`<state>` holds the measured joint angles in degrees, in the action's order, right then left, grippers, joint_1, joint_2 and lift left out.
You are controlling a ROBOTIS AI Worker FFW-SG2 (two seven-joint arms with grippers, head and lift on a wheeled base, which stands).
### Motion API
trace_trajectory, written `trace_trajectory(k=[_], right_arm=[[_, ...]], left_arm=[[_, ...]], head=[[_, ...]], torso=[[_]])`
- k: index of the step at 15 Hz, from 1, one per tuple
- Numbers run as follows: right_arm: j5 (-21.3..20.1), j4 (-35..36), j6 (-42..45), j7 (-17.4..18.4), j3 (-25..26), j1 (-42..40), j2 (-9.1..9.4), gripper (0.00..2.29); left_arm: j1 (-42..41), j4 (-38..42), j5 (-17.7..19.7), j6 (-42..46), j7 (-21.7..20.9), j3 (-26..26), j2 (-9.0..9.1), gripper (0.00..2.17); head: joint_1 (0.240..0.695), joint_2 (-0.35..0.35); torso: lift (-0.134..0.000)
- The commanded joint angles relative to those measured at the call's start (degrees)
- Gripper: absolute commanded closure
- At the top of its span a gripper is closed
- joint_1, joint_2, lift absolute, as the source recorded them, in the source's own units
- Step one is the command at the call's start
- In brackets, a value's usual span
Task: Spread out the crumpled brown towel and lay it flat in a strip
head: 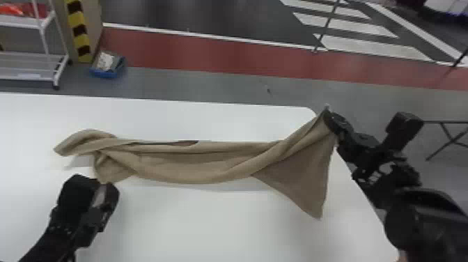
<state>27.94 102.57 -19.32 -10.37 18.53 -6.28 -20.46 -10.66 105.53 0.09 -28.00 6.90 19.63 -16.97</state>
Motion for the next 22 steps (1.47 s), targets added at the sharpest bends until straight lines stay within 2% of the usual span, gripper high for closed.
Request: trace_trajectory(k=[1,4,5,6,10,12,13,15,18,20,21,22], right_arm=[[0.01,0.00,0.03,0.00,0.11,-0.14,-0.02,1.42],[0.10,0.09,0.20,0.00,0.19,-0.14,-0.02,1.42],[0.27,0.09,0.38,-0.09,0.28,-0.22,-0.02,1.42],[0.27,0.09,0.38,-0.09,0.37,-0.22,0.07,1.42],[0.27,1.76,0.03,-0.44,0.72,-0.84,-0.10,1.42],[0.19,2.64,0.03,-3.16,0.98,-1.19,-0.37,1.42],[-1.13,3.16,0.20,-5.01,0.98,-1.37,-0.63,1.42],[-2.27,3.78,0.38,-5.01,2.30,-1.81,-1.33,1.42],[0.10,3.69,0.73,-4.40,6.61,-3.04,-2.74,1.42],[1.24,3.34,0.73,-3.87,8.63,-3.56,-2.74,1.42],[2.03,3.34,0.73,-3.96,10.04,-4.00,-3.09,1.42],[2.03,3.16,0.73,-3.87,10.83,-4.00,-3.44,1.42]], left_arm=[[0.03,0.47,0.00,0.09,0.22,-0.03,0.00,0.73],[-1.12,1.96,0.00,1.67,1.19,-0.38,-0.26,0.77],[-1.82,3.63,0.00,2.20,2.68,-0.55,-0.35,1.24],[-2.43,5.13,0.09,2.20,3.65,-0.73,-0.44,1.42],[-5.42,14.18,0.26,1.15,3.56,-1.87,-1.75,1.44],[-6.21,17.78,0.35,-0.09,3.65,-2.22,-1.93,1.44],[-6.39,19.71,0.61,-1.32,3.83,-2.66,-1.93,1.44],[-7.09,24.02,1.40,-6.06,4.53,-5.39,-2.28,1.44],[-8.67,30.26,5.45,-10.98,4.97,-11.54,-3.25,1.44],[-8.67,31.32,8.08,-11.16,5.50,-14.44,-3.34,1.44],[-8.76,31.93,10.28,-11.51,5.58,-15.85,-3.42,1.44],[-8.76,33.16,14.15,-12.92,5.50,-17.87,-3.51,1.44]], head=[[0.695,-0.283],[0.695,-0.284],[0.695,-0.284],[0.695,-0.283],[0.695,-0.282],[0.695,-0.284],[0.695,-0.283],[0.695,-0.274],[0.695,-0.269],[0.678,-0.273],[0.673,-0.274],[0.670,-0.277]], torso=[[-0.124],[-0.124],[-0.124],[-0.124],[-0.124],[-0.124],[-0.124],[-0.124],[-0.124],[-0.124],[-0.124],[-0.124]])
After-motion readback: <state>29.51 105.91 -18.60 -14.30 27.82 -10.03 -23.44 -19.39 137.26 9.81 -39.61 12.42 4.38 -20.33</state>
